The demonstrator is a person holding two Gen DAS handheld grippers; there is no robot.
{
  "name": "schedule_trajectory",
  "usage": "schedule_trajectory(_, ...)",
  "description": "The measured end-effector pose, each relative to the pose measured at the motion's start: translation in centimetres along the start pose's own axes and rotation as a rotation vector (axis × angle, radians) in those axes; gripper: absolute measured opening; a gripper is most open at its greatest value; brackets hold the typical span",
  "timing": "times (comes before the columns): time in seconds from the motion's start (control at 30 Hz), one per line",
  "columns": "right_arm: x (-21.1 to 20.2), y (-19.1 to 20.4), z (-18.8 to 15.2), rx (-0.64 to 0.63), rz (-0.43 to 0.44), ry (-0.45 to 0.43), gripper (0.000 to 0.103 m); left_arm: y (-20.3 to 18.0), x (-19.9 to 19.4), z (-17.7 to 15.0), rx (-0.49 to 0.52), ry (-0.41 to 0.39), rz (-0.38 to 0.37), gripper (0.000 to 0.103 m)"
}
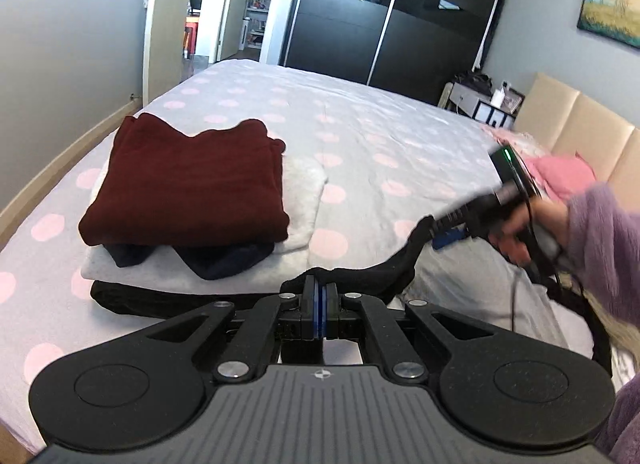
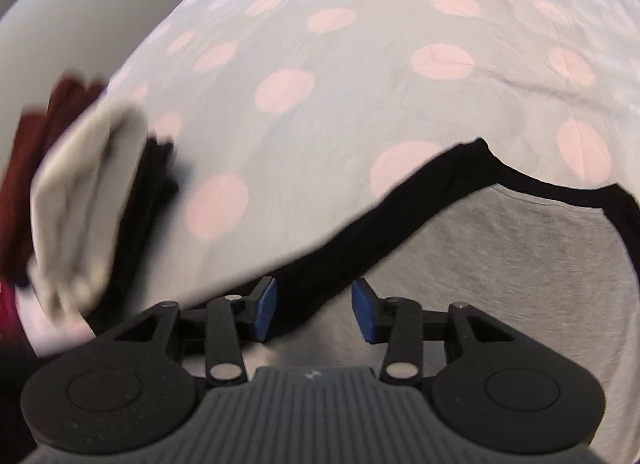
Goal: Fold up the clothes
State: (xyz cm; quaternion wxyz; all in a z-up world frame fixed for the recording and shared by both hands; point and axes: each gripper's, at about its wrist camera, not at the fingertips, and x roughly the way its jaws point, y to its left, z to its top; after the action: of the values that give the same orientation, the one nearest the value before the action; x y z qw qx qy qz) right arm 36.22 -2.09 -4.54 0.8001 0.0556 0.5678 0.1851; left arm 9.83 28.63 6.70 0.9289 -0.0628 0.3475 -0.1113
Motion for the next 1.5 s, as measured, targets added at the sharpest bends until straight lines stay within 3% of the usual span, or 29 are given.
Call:
schedule_trajectory(0.2, 2.8, 0.5, 2.2, 0.153, -0.009, 0.073, 0.048, -0.3, 0.1, 0.4, 0.008, -0.001, -0.011, 0.000)
schedule_trajectory(0.27, 3.6, 0.8, 2.2, 0.164, -0.002, 0.078, 0.038, -0.2, -0.1, 0.4, 0.006, -0.001, -0.016, 0.000)
schedule_trajectory(0.33, 3.7, 1.1, 2.1, 0.157, -0.005, 0.064, 0.005, -0.3, -0.1, 0.4, 0.009, 0.002, -0.015, 0.000)
schedule_trajectory(0.5, 0.8, 0.2, 2.0, 0.163, 0.034, 0.005, 0.004, -1.0, -0.4, 0.3, 0.031, 0.004, -0.040, 0.000)
schedule_trajectory(0.77, -4.0, -4.0, -1.2, 0.197, 0.080, -0.044, 0.004, -6.0, -3.0, -2.5, 0.139, 0.037, -0.208, 0.000)
schedule_trajectory(0.97, -3.9, -7.4, -5.5, 0.225, 0.075, -0.023, 0.004, -10.8, -2.5, -6.9, 0.226, 0.181, -0.277, 0.000)
schedule_trajectory(1.1, -2.0, -9.5, -8.2, 0.247, 0.072, -0.001, 0.005, -14.1, -0.2, -10.7, 0.306, 0.288, -0.240, 0.000)
schedule_trajectory(1.27, -1.0, -10.4, -10.4, 0.230, 0.043, -0.022, 0.021, -17.2, 1.4, -14.6, 0.389, 0.369, -0.252, 0.001)
schedule_trajectory(1.3, -1.3, -10.3, -10.8, 0.225, 0.040, -0.031, 0.027, -17.6, 1.6, -15.4, 0.394, 0.397, -0.271, 0.002)
schedule_trajectory(1.43, -3.7, -9.4, -12.9, 0.176, 0.037, -0.050, 0.029, -18.8, 2.0, -18.1, 0.428, 0.481, -0.310, 0.022)
schedule_trajectory(1.5, -5.1, -8.8, -14.7, 0.168, 0.069, -0.055, 0.030, -18.8, 1.7, -18.7, 0.428, 0.492, -0.314, 0.023)
